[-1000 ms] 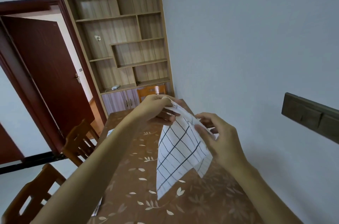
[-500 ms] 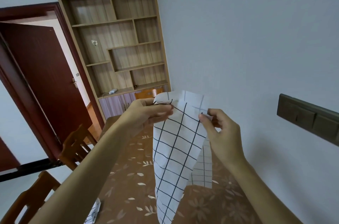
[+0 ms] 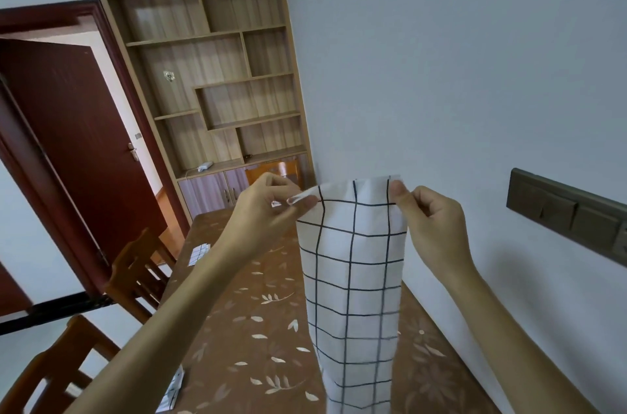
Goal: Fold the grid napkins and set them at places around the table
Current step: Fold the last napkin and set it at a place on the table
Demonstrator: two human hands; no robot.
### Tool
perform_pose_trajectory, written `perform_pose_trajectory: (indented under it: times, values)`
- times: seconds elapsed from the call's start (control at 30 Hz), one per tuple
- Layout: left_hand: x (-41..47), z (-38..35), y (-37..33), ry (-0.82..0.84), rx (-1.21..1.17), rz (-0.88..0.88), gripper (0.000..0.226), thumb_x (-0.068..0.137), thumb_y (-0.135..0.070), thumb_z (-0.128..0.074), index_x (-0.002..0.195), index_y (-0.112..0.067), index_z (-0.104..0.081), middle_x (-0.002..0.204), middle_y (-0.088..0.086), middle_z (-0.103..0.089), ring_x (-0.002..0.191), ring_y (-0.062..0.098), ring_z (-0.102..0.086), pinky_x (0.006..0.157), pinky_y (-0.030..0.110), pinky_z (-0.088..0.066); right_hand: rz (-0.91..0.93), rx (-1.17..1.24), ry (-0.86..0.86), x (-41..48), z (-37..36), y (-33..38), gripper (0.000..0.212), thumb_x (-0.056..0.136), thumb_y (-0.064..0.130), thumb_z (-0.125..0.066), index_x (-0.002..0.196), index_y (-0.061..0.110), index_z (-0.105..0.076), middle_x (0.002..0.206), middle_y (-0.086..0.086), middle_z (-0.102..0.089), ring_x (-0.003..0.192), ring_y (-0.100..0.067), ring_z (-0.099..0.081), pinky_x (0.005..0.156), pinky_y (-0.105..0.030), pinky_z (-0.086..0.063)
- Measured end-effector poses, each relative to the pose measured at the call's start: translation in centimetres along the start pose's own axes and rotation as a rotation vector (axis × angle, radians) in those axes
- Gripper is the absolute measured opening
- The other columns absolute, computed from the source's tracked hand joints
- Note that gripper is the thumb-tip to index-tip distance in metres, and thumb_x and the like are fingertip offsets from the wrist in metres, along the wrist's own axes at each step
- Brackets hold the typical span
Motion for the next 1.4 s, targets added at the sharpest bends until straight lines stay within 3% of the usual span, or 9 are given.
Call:
perform_pose_trajectory:
  times: [0.23, 0.33, 0.57, 0.8, 1.0, 1.1, 1.17, 1.27, 1.4]
  values:
    - [-0.5, -0.4, 0.2, -0.063, -0.349, 0.027, 0.009, 0.093, -0.027, -0.064, 0.093, -0.031, -0.072, 0.088, -0.015, -0.077, 0.089, 0.008, -0.074, 0.073, 0.026, -0.062, -0.034, 0.262, 0.206, -0.6, -0.9, 0.6, 0.013, 0.087, 0.030, -0.068, 0.095, 0.020, -0.070, 0.079, 0.016, -0.074, 0.074, 0.003, -0.067, 0.069, -0.008, -0.048]
    - [-0.6, -1.0, 0.3, -0.042, -0.380, 0.042, 0.015, 0.098, -0.025, -0.058, 0.092, -0.031, -0.071, 0.087, -0.015, -0.077, 0.088, 0.007, -0.075, 0.069, 0.021, -0.060, 0.001, 0.214, 0.135, -0.4, -0.2, 0.5, 0.004, 0.092, 0.017, -0.070, 0.091, 0.016, -0.073, 0.075, 0.011, -0.072, 0.069, 0.002, -0.063, 0.067, -0.008, -0.047]
    - [-1.1, -2.1, -0.6, 0.049, -0.497, 0.018, 0.022, 0.095, -0.037, -0.048, 0.102, -0.031, -0.068, 0.097, -0.021, -0.076, 0.097, 0.004, -0.072, 0.076, 0.021, -0.059, 0.004, 0.190, 0.065, 0.0, 0.5, 0.4, 0.013, 0.092, 0.019, -0.068, 0.083, 0.009, -0.071, 0.059, 0.021, -0.065, 0.057, 0.007, -0.057, 0.059, -0.004, -0.042]
    - [-1.7, -2.7, 0.4, -0.050, -0.532, 0.009, 0.016, 0.080, -0.027, -0.072, 0.095, -0.025, -0.072, 0.095, -0.013, -0.078, 0.091, 0.010, -0.075, 0.073, 0.023, -0.060, 0.021, 0.186, 0.041, 0.6, 0.7, 0.8, 0.027, 0.091, 0.035, -0.066, 0.072, 0.016, -0.064, 0.049, 0.017, -0.044, 0.048, -0.002, -0.037, 0.051, -0.008, -0.033]
    - [-1.3, -1.4, 0.2, -0.197, -0.572, 0.002, 0.017, 0.091, -0.013, -0.068, 0.097, -0.029, -0.069, 0.089, -0.022, -0.077, 0.088, 0.004, -0.074, 0.068, 0.018, -0.058, -0.135, 0.185, 0.343, -0.2, -2.1, -0.9, 0.023, 0.081, 0.040, -0.068, 0.097, 0.023, -0.067, 0.072, 0.024, -0.071, 0.071, 0.009, -0.065, 0.067, -0.004, -0.046]
    - [-1.2, -0.8, 0.2, -0.286, -0.536, -0.011, 0.018, 0.095, -0.014, -0.065, 0.102, -0.030, -0.069, 0.094, -0.013, -0.077, 0.091, 0.010, -0.074, 0.073, 0.027, -0.062, -0.157, 0.185, 0.293, -1.0, -2.5, -2.0, 0.036, 0.082, 0.039, -0.073, 0.070, 0.007, -0.062, 0.054, 0.004, -0.055, 0.050, -0.012, -0.048, 0.061, -0.012, -0.041]
    - [-1.3, -0.8, 0.2, -0.317, -0.538, -0.025, 0.017, 0.096, -0.017, -0.065, 0.107, -0.030, -0.068, 0.099, -0.009, -0.077, 0.095, 0.012, -0.073, 0.079, 0.030, -0.062, -0.160, 0.236, 0.214, -1.1, -2.6, -2.2, 0.045, 0.083, 0.043, -0.073, 0.080, -0.002, -0.070, 0.075, -0.023, -0.066, 0.070, -0.037, -0.058, 0.075, -0.025, -0.048]
    - [-1.9, -2.2, 0.7, -0.294, -0.632, 0.018, 0.029, 0.092, -0.025, -0.068, 0.120, -0.019, -0.064, 0.111, -0.003, -0.074, 0.104, 0.012, -0.071, 0.086, 0.031, -0.060, -0.163, 0.290, 0.125, -0.9, -2.7, -1.5, 0.015, 0.085, 0.036, -0.072, 0.081, 0.024, -0.081, 0.089, -0.001, -0.079, 0.091, -0.010, -0.073, 0.086, -0.022, -0.054]
    - [-3.1, -4.9, 3.0, -0.249, -0.742, 0.155, 0.034, 0.085, -0.031, -0.072, 0.116, -0.017, -0.065, 0.108, 0.001, -0.076, 0.100, 0.022, -0.073, 0.086, 0.045, -0.061, -0.153, 0.312, 0.050, -0.3, -2.4, -0.8, 0.016, 0.088, 0.034, -0.071, 0.077, 0.030, -0.081, 0.084, 0.006, -0.079, 0.087, -0.005, -0.073, 0.080, -0.022, -0.058]
Point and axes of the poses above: each hand's wrist, its own x-axis towards the middle knuckle, its own z-axis out of the back of the hand, y = z × x, the point moved 10 cm from there along x, towards the middle knuckle
